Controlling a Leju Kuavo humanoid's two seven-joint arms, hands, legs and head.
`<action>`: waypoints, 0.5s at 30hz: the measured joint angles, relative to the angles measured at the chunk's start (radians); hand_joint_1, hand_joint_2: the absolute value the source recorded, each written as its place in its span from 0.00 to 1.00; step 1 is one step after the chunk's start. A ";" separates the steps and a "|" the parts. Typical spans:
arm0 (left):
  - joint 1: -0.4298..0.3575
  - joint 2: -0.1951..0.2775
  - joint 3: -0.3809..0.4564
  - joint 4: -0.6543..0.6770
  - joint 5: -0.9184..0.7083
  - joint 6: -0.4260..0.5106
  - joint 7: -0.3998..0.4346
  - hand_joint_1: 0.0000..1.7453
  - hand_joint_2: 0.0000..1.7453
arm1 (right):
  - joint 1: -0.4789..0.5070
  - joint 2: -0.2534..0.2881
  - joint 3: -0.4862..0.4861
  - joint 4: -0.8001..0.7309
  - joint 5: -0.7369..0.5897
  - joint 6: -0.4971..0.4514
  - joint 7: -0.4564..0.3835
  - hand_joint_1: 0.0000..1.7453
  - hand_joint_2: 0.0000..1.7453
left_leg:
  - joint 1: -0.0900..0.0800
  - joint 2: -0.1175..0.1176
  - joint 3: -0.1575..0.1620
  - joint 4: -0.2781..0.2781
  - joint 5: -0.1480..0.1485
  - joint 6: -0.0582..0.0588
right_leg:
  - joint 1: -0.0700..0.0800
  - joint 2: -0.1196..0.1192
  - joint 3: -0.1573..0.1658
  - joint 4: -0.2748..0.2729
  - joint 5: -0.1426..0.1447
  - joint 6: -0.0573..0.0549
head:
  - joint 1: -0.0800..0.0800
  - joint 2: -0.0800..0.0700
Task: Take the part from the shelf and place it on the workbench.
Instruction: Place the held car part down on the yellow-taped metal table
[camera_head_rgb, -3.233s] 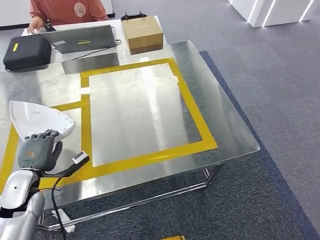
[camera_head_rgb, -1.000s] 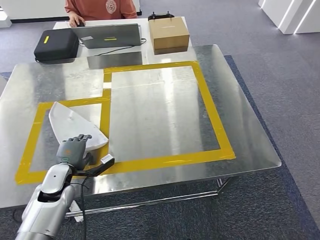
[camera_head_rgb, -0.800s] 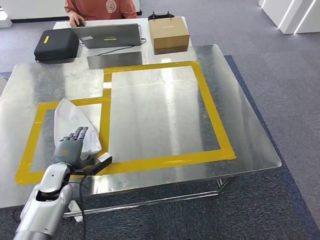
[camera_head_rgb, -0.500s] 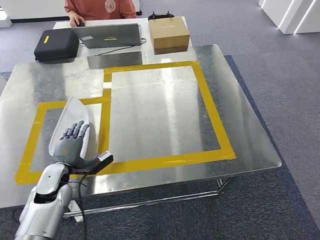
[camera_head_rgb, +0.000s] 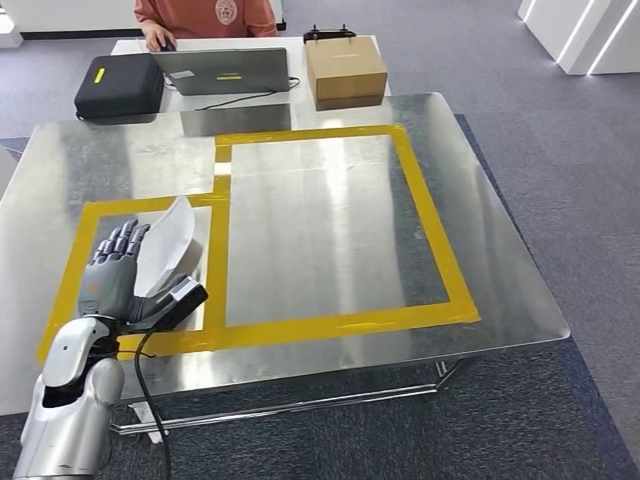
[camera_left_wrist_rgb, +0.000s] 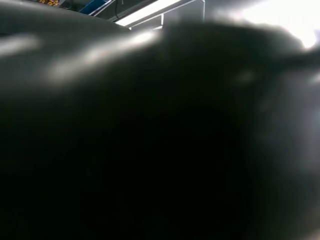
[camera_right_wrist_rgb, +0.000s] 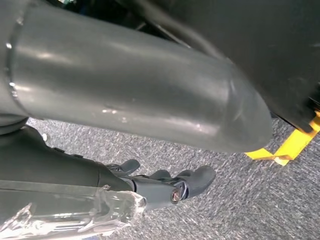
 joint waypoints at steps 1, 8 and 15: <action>0.002 -0.001 0.001 -0.001 0.000 0.000 0.000 0.00 0.00 | 0.001 0.000 0.001 0.000 0.000 0.000 0.000 0.00 0.00 | 0.000 0.000 -0.001 0.000 0.000 0.000 | -0.001 0.000 -0.030 0.062 -0.025 0.003 | 0.000 0.000; 0.014 -0.003 0.017 -0.028 0.033 0.001 -0.003 0.00 0.00 | 0.006 0.000 0.005 -0.004 -0.001 -0.005 0.001 0.00 0.00 | 0.001 -0.040 -0.008 0.011 -0.002 -0.027 | -0.015 0.069 0.091 -0.163 0.087 -0.002 | -0.001 0.000; 0.024 0.011 0.049 -0.065 0.052 -0.009 -0.008 0.00 0.00 | 0.011 0.000 0.009 -0.004 0.003 -0.003 0.004 0.00 0.00 | 0.006 0.007 -0.092 0.168 -0.085 -0.061 | -0.010 -0.005 0.107 -0.176 0.085 -0.045 | -0.014 0.000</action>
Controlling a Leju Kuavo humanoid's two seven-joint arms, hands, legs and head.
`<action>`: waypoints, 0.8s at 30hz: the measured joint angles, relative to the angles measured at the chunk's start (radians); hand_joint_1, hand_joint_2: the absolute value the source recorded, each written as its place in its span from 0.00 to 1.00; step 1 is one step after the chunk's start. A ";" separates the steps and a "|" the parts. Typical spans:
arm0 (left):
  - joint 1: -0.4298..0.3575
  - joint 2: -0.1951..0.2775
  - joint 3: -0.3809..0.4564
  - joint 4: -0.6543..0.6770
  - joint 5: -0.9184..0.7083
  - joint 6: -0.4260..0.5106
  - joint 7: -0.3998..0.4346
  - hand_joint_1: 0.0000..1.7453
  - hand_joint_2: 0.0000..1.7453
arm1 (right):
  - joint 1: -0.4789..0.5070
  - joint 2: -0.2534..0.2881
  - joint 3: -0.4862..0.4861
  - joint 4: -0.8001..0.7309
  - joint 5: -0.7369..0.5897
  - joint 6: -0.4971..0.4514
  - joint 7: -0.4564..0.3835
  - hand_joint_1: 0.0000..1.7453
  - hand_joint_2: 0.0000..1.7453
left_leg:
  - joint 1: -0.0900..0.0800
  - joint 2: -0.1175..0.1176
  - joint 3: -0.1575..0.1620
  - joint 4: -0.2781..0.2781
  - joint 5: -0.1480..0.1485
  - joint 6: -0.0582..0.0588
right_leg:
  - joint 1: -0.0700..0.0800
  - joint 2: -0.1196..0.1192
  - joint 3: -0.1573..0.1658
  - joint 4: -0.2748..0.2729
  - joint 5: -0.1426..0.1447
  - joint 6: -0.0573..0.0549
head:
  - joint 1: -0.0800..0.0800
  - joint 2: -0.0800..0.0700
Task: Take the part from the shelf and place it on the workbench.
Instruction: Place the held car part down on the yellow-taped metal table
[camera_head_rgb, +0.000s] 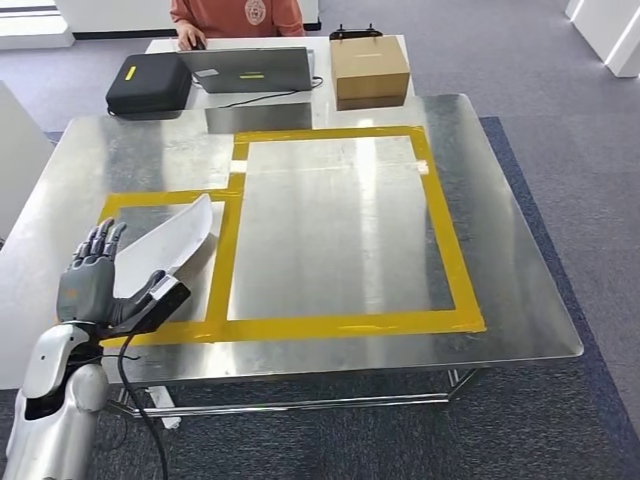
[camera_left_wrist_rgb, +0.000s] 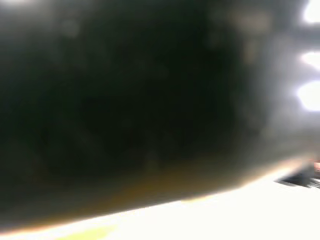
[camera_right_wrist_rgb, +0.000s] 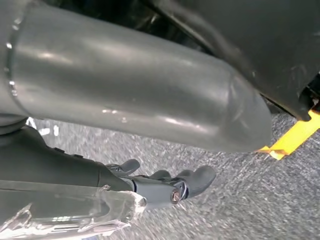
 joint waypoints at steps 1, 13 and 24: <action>0.003 0.002 0.001 -0.001 -0.001 -0.004 0.000 0.00 0.00 | 0.001 0.000 0.002 0.000 0.002 -0.001 0.001 0.00 0.00 | 0.001 0.012 -0.033 0.067 -0.027 -0.002 | 0.001 -0.015 0.001 0.000 -0.002 -0.003 | -0.001 0.000; 0.040 0.014 0.024 -0.004 -0.018 -0.010 0.001 0.00 0.00 | -0.004 -0.001 0.027 -0.005 0.005 -0.008 0.006 0.00 0.00 | -0.009 0.074 0.070 -0.143 0.078 0.039 | 0.015 -0.095 0.015 0.033 -0.062 0.038 | 0.003 0.000; 0.055 0.012 0.034 -0.004 -0.035 -0.008 0.006 0.00 0.00 | -0.001 -0.002 0.038 -0.006 0.000 -0.012 0.009 0.00 0.00 | -0.007 -0.081 0.067 -0.141 0.081 0.040 | 0.011 0.080 -0.015 0.022 -0.009 0.011 | 0.007 0.000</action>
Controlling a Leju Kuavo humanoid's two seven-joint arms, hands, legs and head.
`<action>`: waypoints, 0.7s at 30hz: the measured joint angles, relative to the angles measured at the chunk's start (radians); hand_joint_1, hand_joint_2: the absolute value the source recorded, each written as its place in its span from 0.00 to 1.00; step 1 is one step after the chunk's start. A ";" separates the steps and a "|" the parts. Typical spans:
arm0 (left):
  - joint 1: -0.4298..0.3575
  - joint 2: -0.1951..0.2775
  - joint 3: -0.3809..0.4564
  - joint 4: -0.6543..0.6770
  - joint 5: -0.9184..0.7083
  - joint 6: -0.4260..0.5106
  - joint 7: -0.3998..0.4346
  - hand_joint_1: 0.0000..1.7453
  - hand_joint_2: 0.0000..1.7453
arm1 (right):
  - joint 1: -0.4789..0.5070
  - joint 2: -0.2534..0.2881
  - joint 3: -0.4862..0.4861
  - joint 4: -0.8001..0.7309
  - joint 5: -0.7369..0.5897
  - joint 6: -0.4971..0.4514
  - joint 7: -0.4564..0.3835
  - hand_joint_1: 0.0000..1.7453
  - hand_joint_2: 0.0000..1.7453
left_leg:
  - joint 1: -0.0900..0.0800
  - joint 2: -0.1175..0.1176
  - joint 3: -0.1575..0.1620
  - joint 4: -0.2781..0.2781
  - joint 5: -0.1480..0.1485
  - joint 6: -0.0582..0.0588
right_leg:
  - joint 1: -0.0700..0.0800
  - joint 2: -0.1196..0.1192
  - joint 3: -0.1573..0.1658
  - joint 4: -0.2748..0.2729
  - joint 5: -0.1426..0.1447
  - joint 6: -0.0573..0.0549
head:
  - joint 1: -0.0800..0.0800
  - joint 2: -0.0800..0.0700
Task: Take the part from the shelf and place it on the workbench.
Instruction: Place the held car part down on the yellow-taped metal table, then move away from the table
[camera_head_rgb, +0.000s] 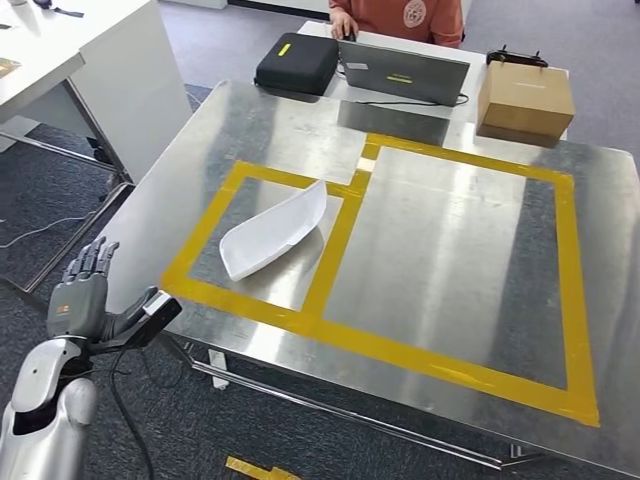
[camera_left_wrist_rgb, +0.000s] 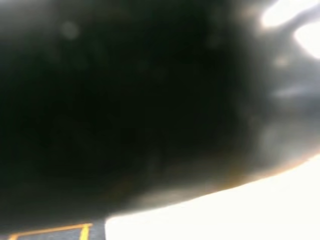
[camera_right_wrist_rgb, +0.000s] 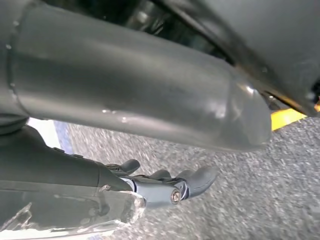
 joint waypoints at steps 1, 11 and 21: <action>0.002 0.000 0.003 0.000 -0.003 0.000 0.000 0.00 0.00 | 0.000 0.000 0.001 0.000 0.000 0.000 0.001 0.00 0.00 | 0.001 -0.012 -0.004 -0.001 0.003 -0.008 | 0.001 -0.003 0.006 -0.006 -0.002 -0.002 | 0.001 0.000; 0.024 0.007 0.033 0.000 -0.023 0.005 0.005 0.00 0.00 | 0.002 0.000 0.008 -0.002 -0.002 0.000 0.003 0.00 0.00 | 0.014 0.113 -0.113 0.217 -0.072 -0.053 | -0.004 -0.137 0.035 -0.030 -0.004 -0.022 | -0.014 0.000; 0.042 0.023 0.073 0.010 -0.092 0.029 0.024 0.00 0.00 | -0.002 0.000 0.014 -0.003 -0.008 0.001 0.003 0.00 0.00 | 0.006 0.123 0.008 -0.008 -0.003 0.001 | 0.002 -0.132 0.015 0.079 -0.107 0.022 | -0.002 0.000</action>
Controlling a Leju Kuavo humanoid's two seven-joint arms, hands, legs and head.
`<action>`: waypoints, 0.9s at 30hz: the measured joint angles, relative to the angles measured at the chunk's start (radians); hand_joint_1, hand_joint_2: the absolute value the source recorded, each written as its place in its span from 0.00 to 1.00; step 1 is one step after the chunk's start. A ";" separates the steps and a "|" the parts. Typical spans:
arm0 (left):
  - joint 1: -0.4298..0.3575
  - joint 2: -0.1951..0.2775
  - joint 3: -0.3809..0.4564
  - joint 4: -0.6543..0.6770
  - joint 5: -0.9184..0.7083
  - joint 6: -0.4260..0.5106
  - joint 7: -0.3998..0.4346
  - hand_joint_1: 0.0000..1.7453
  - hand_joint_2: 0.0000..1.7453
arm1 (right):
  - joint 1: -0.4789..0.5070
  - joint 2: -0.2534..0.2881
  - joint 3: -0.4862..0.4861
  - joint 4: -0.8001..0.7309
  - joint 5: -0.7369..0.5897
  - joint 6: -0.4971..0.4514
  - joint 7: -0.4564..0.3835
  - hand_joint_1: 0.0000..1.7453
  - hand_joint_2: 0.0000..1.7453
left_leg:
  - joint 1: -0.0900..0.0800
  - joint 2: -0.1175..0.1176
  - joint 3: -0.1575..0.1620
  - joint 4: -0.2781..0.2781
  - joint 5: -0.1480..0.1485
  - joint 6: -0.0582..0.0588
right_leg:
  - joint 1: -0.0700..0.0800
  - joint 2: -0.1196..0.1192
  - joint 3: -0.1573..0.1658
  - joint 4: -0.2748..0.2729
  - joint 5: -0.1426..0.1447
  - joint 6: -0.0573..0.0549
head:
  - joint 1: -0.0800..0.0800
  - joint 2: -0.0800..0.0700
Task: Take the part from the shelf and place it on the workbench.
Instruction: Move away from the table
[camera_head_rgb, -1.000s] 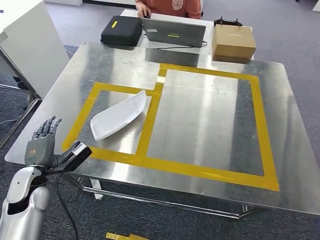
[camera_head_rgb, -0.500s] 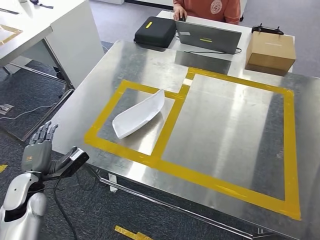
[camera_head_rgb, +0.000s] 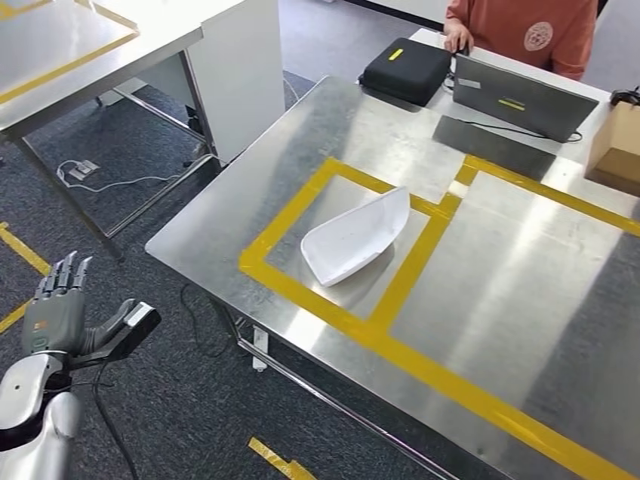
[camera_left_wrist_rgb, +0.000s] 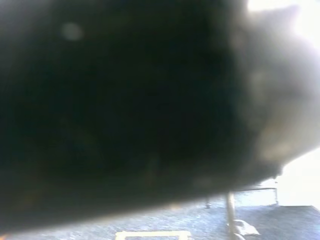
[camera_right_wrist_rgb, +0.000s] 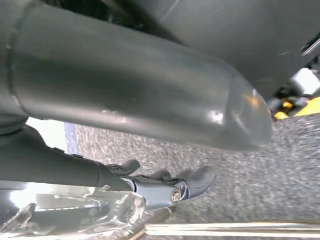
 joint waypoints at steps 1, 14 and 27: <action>0.001 0.000 0.002 0.003 -0.003 0.002 0.001 0.00 0.00 | 0.002 0.000 0.000 0.000 0.000 0.000 0.000 0.00 0.00 | 0.000 -0.012 -0.001 0.000 -0.001 0.004 | 0.000 0.025 -0.037 0.073 -0.033 0.000 | 0.003 0.000; 0.058 -0.012 0.063 0.047 0.038 -0.001 0.004 0.00 0.00 | 0.008 -0.005 -0.001 -0.003 -0.025 0.004 -0.031 0.00 0.00 | 0.002 -0.105 -0.023 0.032 -0.016 -0.038 | -0.004 0.102 0.009 -0.104 0.110 -0.044 | -0.002 0.000; 0.160 -0.130 0.306 0.237 0.014 -0.009 -0.088 0.00 0.00 | 0.020 -0.022 -0.009 -0.024 -0.045 0.017 -0.050 0.00 0.00 | -0.003 0.037 0.011 0.003 -0.011 -0.024 | 0.010 -0.070 0.050 -0.110 0.066 -0.018 | -0.004 0.000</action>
